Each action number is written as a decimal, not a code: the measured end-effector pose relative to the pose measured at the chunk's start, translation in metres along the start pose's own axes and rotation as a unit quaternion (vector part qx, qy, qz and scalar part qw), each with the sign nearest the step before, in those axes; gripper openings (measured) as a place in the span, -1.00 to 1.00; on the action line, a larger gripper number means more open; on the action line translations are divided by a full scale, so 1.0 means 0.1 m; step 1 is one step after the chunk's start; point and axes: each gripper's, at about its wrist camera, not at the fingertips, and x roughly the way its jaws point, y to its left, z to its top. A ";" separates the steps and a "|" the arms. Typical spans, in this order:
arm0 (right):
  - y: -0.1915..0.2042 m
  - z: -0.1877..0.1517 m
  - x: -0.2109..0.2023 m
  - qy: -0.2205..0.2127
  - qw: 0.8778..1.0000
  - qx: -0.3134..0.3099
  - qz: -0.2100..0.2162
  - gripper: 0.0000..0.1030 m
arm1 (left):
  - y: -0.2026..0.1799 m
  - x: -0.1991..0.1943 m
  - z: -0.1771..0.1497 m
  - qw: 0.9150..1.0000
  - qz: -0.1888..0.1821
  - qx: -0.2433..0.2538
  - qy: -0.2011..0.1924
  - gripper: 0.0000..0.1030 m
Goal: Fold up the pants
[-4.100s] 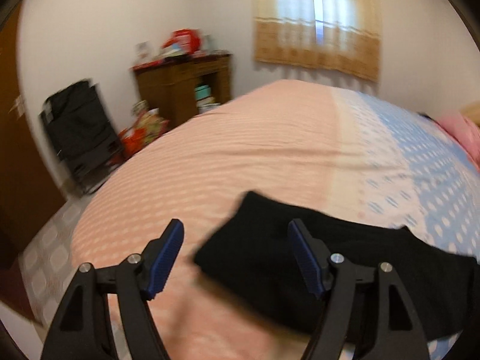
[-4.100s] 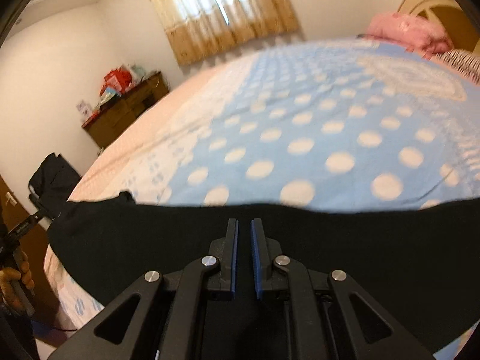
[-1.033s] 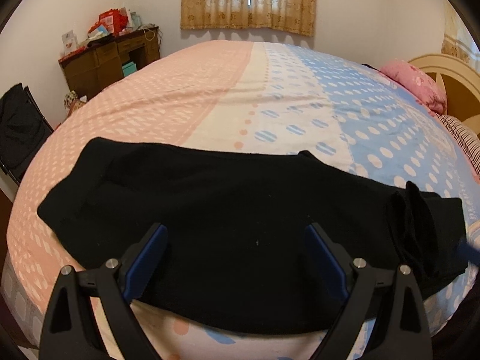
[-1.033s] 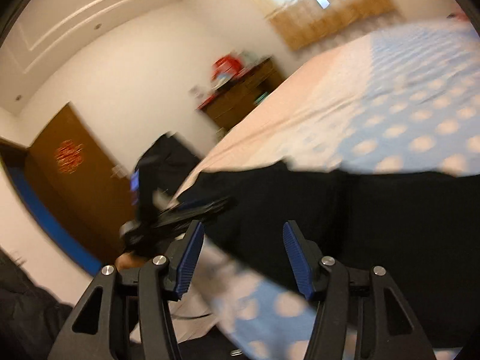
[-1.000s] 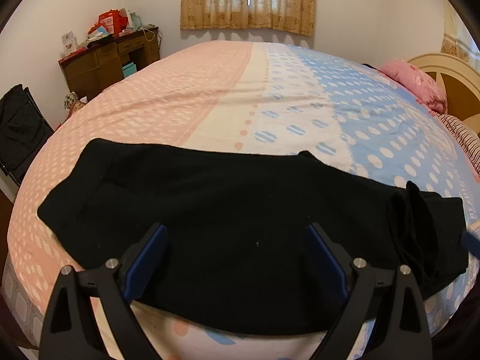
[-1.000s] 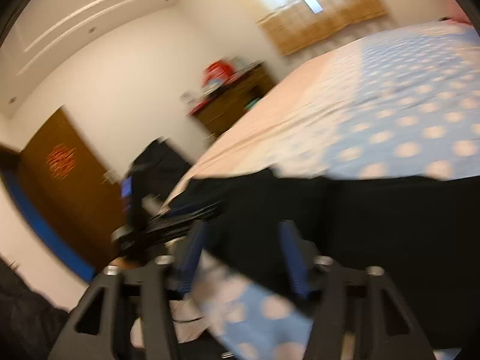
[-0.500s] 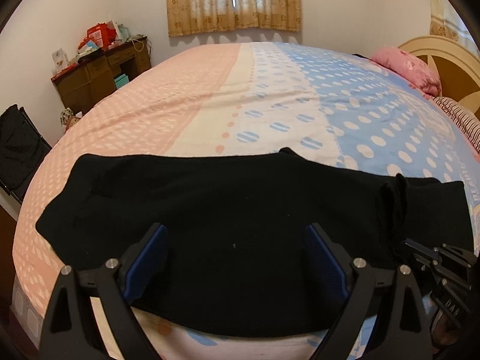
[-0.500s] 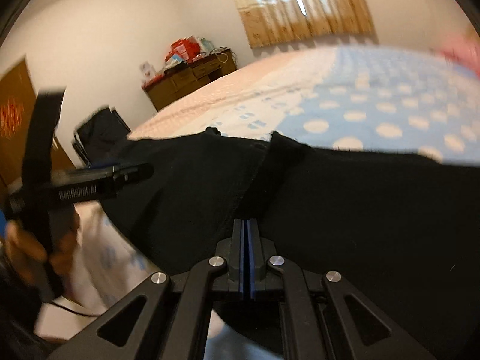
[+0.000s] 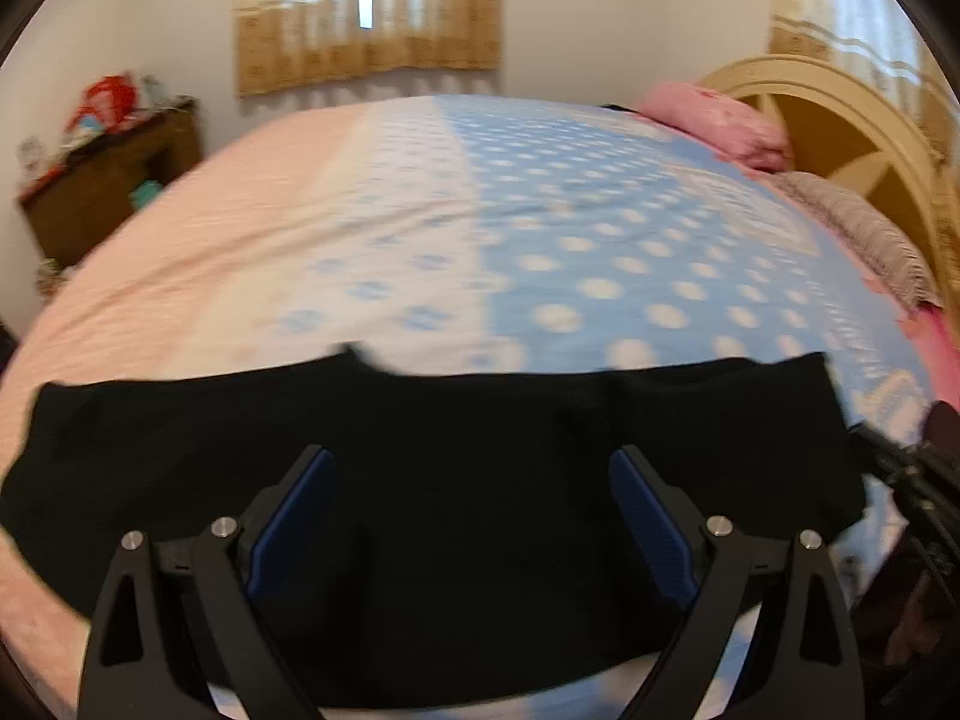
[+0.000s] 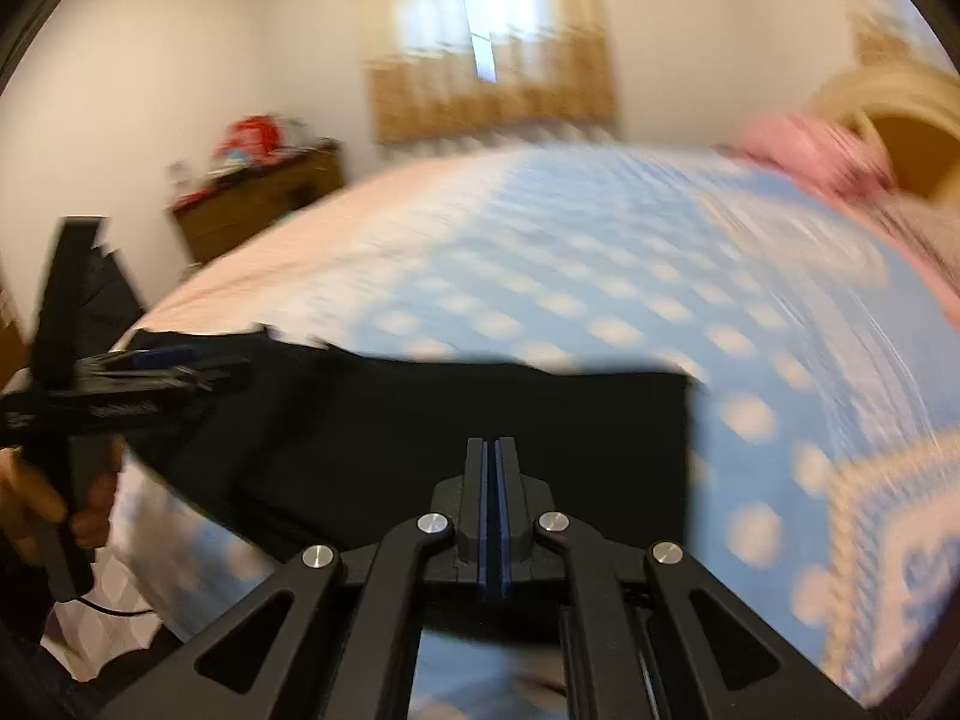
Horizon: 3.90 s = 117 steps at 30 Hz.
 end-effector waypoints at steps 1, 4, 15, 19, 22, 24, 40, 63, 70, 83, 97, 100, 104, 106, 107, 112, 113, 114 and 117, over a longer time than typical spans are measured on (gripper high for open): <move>-0.12 -0.07 -0.01 0.012 1.000 0.015 -0.007 -0.95 | -0.09 0.03 0.02 1.000 -0.014 0.006 0.002 0.85; -0.41 -0.33 0.07 0.061 0.997 0.055 -0.014 -0.95 | -0.35 0.12 0.00 0.999 -0.024 0.033 0.002 0.85; -0.37 -0.21 0.01 0.039 0.995 0.085 0.022 -0.94 | -0.10 0.14 -0.17 0.999 0.034 0.023 0.029 0.86; -0.05 -0.04 -0.04 -0.007 0.997 0.054 0.062 -0.94 | 0.43 -0.11 -0.13 0.996 0.072 -0.038 -0.021 0.90; 0.18 0.01 0.07 0.009 0.994 0.045 0.102 -0.94 | 1.07 -0.32 -0.18 0.982 0.130 -0.132 -0.047 0.91; 0.35 0.00 0.14 0.019 0.993 0.031 0.116 -0.94 | 1.49 -0.46 -0.25 0.963 0.180 -0.192 -0.060 0.91; 0.46 -0.07 0.25 0.052 0.991 0.031 0.116 -0.94 | 2.15 -0.21 -0.42 0.907 0.268 -0.323 -0.022 0.61; 0.22 -0.10 0.19 0.039 0.990 0.088 0.104 -0.94 | 1.80 -0.52 -0.12 0.940 0.190 -0.257 -0.122 -0.60; -0.03 -0.11 0.18 0.036 0.987 0.130 0.088 -0.94 | 0.89 -0.67 0.19 0.968 0.134 -0.109 -0.184 -0.62; -0.58 -0.11 -0.15 -0.004 0.982 0.178 0.057 -0.94 | -0.87 -0.39 0.00 0.977 -0.047 0.120 -0.169 -0.62; -0.89 -0.18 -0.17 0.004 0.954 0.268 0.136 -0.93 | -1.36 0.03 -0.35 0.969 -0.074 0.232 -0.043 0.05; -0.95 -0.16 -0.24 0.001 0.946 0.283 0.159 -0.43 | -1.27 -0.11 -0.41 0.965 -0.077 0.245 -0.052 0.49; -0.93 -0.13 -0.35 -0.033 0.943 0.285 0.169 0.47 | -0.97 -0.40 -0.38 0.969 -0.103 0.213 -0.068 0.72; -0.88 -0.10 -0.27 -0.014 0.943 0.286 0.171 0.47 | -0.81 -0.51 -0.36 0.974 -0.098 0.189 -0.081 0.80; -0.87 -0.09 -0.22 -0.005 0.941 0.290 0.171 0.47 | -0.71 -0.55 -0.34 0.977 -0.091 0.173 -0.084 0.81; -0.78 -0.07 0.02 0.033 0.936 0.315 0.156 0.47 | -0.21 -0.65 -0.20 0.990 -0.049 0.085 -0.104 0.81; -0.77 -0.08 0.04 0.037 0.938 0.313 0.146 0.47 | -0.14 -0.65 -0.18 0.991 -0.038 0.072 -0.104 0.81; -0.74 -0.10 0.07 0.041 0.940 0.310 0.137 0.47 | -0.07 -0.64 -0.17 0.993 -0.031 0.059 -0.102 0.81; -0.57 -0.16 0.18 0.055 0.949 0.285 0.126 0.42 | 0.08 -0.58 -0.18 0.995 -0.020 0.029 -0.092 0.81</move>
